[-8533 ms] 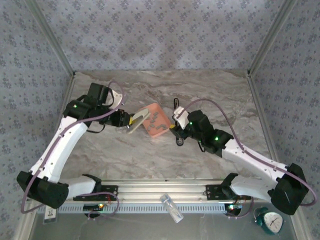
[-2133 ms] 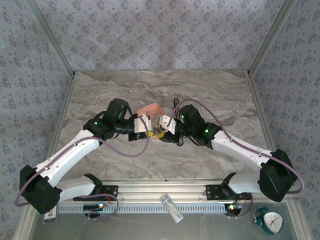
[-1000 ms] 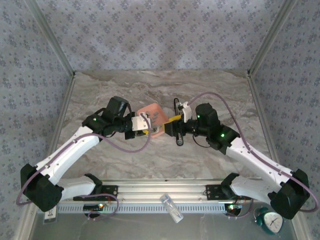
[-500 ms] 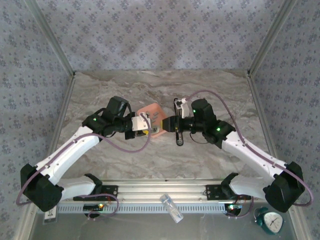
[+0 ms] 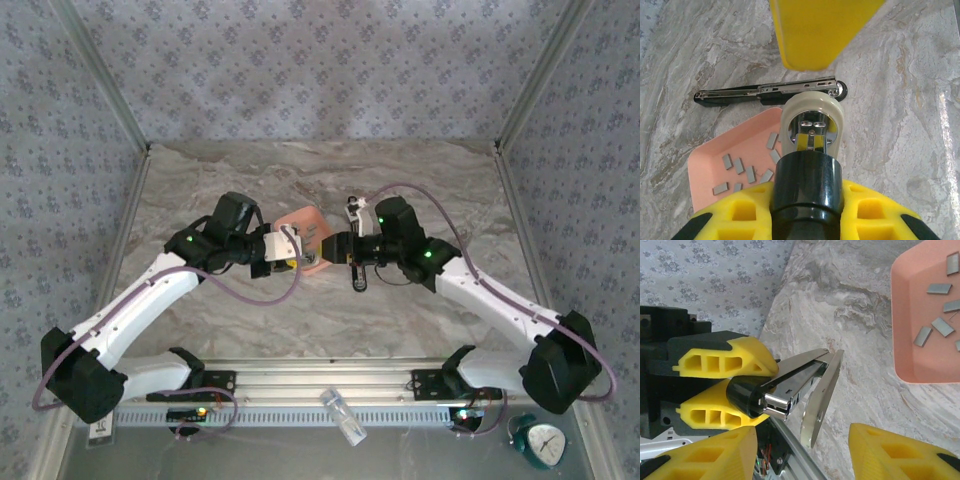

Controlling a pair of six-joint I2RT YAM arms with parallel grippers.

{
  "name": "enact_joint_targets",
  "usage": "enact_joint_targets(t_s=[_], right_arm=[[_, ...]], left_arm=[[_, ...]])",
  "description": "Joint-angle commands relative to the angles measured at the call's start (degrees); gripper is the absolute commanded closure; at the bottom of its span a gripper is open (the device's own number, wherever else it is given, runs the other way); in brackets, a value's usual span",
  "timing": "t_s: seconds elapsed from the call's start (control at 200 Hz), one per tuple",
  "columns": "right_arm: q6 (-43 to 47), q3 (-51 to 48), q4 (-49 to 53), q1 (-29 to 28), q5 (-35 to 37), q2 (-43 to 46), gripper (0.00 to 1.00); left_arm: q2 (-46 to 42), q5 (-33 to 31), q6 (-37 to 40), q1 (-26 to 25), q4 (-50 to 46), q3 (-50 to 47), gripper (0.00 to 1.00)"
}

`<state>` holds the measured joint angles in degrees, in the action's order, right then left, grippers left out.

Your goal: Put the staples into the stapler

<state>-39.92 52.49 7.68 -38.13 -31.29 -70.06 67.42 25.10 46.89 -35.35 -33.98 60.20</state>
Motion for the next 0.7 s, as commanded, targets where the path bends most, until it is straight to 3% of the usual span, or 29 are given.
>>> enact_joint_targets(t_s=[0.0,0.345,0.695], right_arm=[[-1.73,0.16,-1.40,-0.42,-1.98,-1.45,0.49],[-1.74,-0.33,-1.37,-0.57,-0.94,-4.76,0.55],[-3.88,-9.97,-3.39,2.83,4.34,-4.28,0.62]], left_arm=[[-0.29,2.97,-0.41,0.06,3.93,2.26,1.00],[-0.38,4.06,-1.85,0.06,5.37,2.37,1.00],[-1.46,6.42,-4.99,0.12,7.78,3.21,1.00]])
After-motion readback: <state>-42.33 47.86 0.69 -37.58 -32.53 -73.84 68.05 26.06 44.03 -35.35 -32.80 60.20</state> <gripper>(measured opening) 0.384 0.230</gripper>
